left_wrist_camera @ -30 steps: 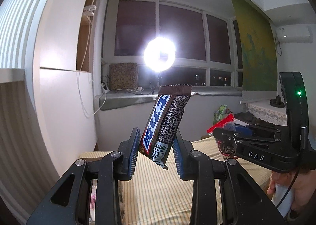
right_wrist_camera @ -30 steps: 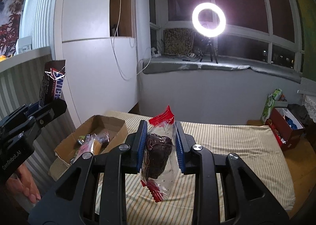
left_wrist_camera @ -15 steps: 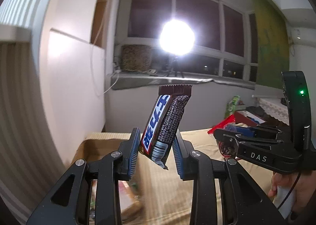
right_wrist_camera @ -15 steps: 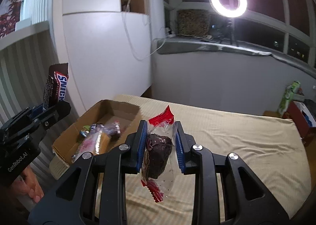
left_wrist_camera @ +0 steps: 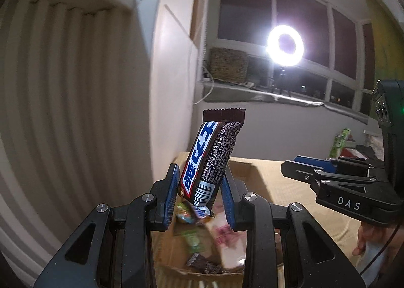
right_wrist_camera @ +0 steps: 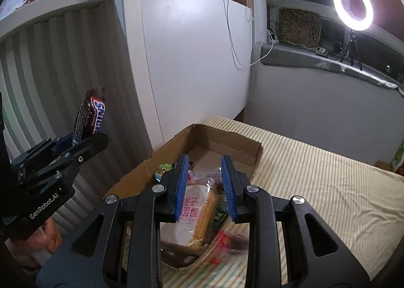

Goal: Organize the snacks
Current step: 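Lower the Snickers bar into the box and open the left tool while the right tool drops the packet in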

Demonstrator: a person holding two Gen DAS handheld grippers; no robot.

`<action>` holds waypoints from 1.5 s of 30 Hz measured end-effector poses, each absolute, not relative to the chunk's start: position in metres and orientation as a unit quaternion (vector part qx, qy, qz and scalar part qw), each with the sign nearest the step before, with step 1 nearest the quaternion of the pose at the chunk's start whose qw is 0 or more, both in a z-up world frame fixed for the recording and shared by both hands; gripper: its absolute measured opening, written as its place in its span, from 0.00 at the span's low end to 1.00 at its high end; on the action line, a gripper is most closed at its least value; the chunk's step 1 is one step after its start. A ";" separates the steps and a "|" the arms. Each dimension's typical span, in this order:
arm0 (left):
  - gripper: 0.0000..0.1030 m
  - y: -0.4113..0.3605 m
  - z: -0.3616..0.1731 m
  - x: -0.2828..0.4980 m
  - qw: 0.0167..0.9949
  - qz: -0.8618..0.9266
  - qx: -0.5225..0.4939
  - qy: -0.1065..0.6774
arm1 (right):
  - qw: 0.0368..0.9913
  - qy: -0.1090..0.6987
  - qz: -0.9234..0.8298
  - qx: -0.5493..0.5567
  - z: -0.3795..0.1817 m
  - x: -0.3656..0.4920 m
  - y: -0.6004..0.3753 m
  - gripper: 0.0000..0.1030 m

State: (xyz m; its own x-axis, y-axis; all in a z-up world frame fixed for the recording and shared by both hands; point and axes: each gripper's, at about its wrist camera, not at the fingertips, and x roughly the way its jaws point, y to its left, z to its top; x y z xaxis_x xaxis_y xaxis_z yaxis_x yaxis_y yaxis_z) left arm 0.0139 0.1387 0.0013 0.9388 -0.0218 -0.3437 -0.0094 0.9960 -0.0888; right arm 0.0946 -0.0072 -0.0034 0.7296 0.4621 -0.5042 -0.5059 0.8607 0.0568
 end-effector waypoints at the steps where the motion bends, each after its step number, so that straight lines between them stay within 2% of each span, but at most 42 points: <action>1: 0.29 0.140 0.000 0.014 0.983 0.000 -0.044 0.178 | 0.930 0.258 0.258 -0.041 -0.004 0.094 -0.010 0.27; 4: 0.29 0.142 -0.006 0.019 0.981 0.003 -0.046 0.189 | 0.935 0.260 0.239 -0.040 -0.005 0.093 -0.030 0.27; 5: 0.29 0.142 -0.007 0.021 0.981 0.004 -0.047 0.191 | 0.935 0.265 0.232 -0.044 -0.006 0.094 -0.036 0.30; 6: 0.29 0.140 -0.008 0.022 0.980 0.003 -0.047 0.194 | 0.932 0.278 0.227 -0.053 -0.012 0.093 -0.044 0.48; 8: 0.29 0.135 -0.010 0.025 0.979 -0.003 -0.048 0.199 | 0.923 0.308 0.218 -0.078 -0.032 0.091 -0.057 0.69; 12: 0.29 0.127 -0.015 0.028 0.977 -0.018 -0.047 0.209 | 0.901 0.331 0.247 -0.133 -0.082 0.075 -0.076 0.69; 15: 0.29 0.124 -0.019 0.029 0.974 -0.019 -0.040 0.221 | 0.893 0.297 0.277 -0.196 -0.103 0.067 -0.064 0.69; 18: 0.29 0.122 -0.020 0.033 0.973 -0.021 -0.037 0.226 | 0.873 0.296 0.283 -0.264 -0.118 0.073 -0.041 0.69; 20: 0.29 0.119 -0.021 0.038 0.973 -0.021 -0.033 0.229 | 0.873 0.287 0.285 -0.273 -0.121 0.074 -0.037 0.71; 26: 0.29 0.124 -0.021 0.043 0.971 -0.021 -0.031 0.235 | 0.830 0.331 0.361 -0.266 -0.134 0.103 -0.037 0.74; 28: 0.29 0.124 -0.022 0.044 0.971 -0.022 -0.029 0.237 | 0.823 0.353 0.377 -0.238 -0.136 0.118 -0.041 0.70; 29: 0.29 0.123 -0.022 0.045 0.971 -0.022 -0.030 0.237 | 0.824 0.356 0.380 -0.224 -0.135 0.122 -0.043 0.58; 36: 0.30 0.124 -0.024 0.049 0.971 -0.022 -0.032 0.237 | 0.836 0.358 0.370 -0.191 -0.138 0.111 -0.057 0.54; 41: 0.30 0.122 -0.025 0.050 0.970 -0.027 -0.029 0.238 | 0.871 0.344 0.315 -0.153 -0.114 0.102 -0.090 0.54; 45: 0.30 0.126 -0.021 0.051 0.970 -0.036 -0.034 0.237 | 0.903 0.304 0.274 -0.129 -0.064 0.105 -0.101 0.54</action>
State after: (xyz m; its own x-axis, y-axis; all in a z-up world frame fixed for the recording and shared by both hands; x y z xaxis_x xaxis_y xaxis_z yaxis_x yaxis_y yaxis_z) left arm 0.0513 0.1259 -0.0213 0.8856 -0.0858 -0.4565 0.0533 0.9951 -0.0836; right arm 0.1048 -0.1006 -0.0636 0.6641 0.4167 -0.6207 -0.5743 0.8159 -0.0667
